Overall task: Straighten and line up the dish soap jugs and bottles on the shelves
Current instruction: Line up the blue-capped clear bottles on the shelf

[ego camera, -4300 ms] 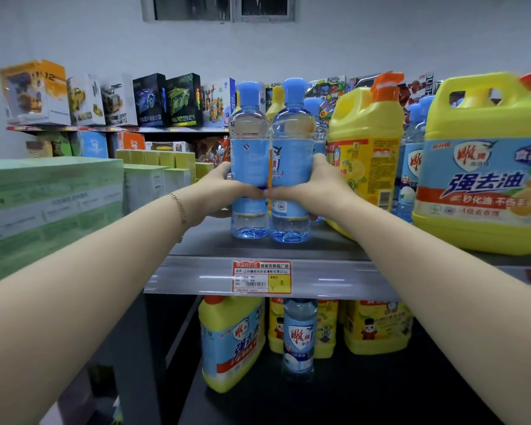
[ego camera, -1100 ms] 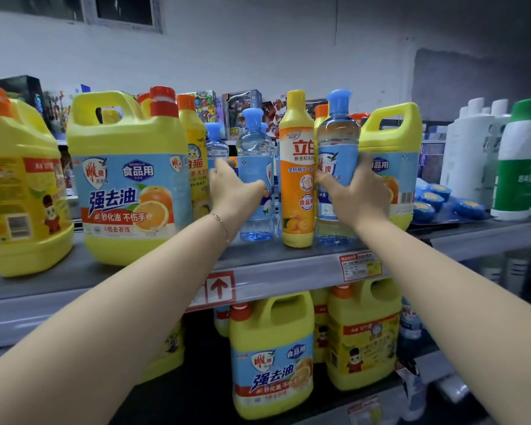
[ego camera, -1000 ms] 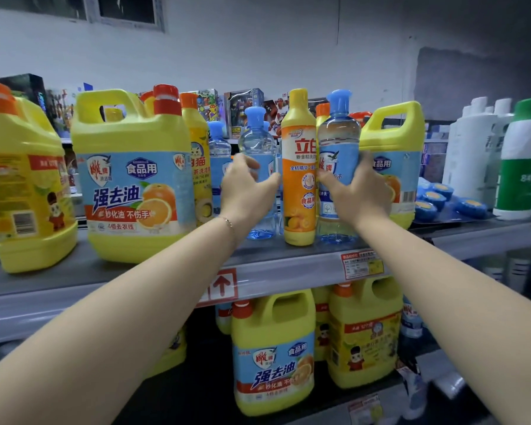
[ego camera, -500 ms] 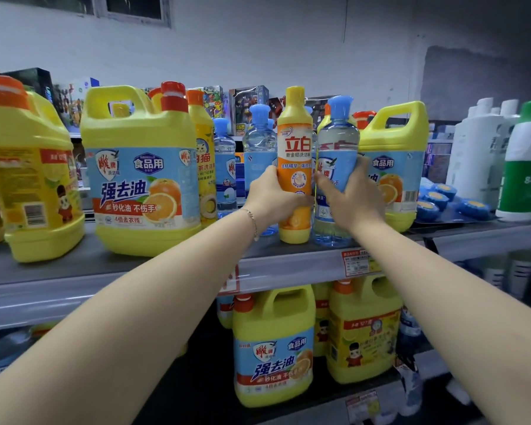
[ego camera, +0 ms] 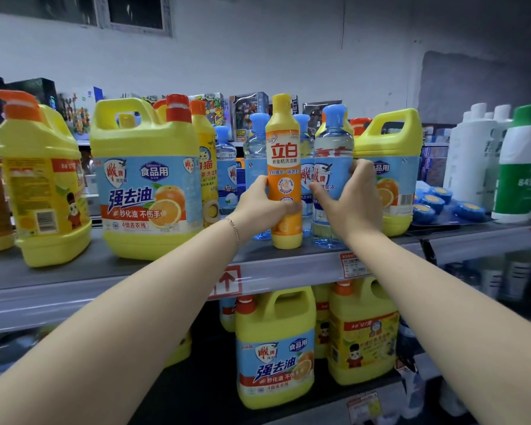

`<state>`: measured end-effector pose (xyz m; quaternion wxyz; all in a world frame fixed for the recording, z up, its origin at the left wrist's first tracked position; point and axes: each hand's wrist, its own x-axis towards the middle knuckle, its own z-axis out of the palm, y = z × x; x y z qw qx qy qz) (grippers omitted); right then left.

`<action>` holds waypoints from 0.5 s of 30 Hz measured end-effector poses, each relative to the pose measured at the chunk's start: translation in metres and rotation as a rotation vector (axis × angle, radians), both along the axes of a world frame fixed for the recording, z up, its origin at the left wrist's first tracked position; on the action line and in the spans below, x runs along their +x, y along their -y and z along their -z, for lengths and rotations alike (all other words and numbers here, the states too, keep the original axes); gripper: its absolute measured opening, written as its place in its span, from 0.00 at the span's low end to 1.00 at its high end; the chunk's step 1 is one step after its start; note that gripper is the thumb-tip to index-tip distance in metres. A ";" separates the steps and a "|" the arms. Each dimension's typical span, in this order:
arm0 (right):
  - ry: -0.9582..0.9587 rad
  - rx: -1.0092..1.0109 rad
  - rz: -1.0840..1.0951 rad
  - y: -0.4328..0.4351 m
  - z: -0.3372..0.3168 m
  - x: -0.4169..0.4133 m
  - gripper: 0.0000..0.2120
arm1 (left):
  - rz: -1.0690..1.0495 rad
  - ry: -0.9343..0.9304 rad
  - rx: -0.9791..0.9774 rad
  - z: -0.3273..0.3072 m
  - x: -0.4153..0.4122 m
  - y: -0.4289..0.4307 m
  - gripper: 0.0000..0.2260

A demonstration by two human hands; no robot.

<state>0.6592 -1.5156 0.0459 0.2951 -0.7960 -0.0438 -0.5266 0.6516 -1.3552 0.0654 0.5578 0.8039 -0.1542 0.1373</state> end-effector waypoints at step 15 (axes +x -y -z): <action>-0.165 0.011 0.021 -0.012 0.000 0.001 0.29 | -0.023 0.026 0.013 0.006 -0.002 0.004 0.26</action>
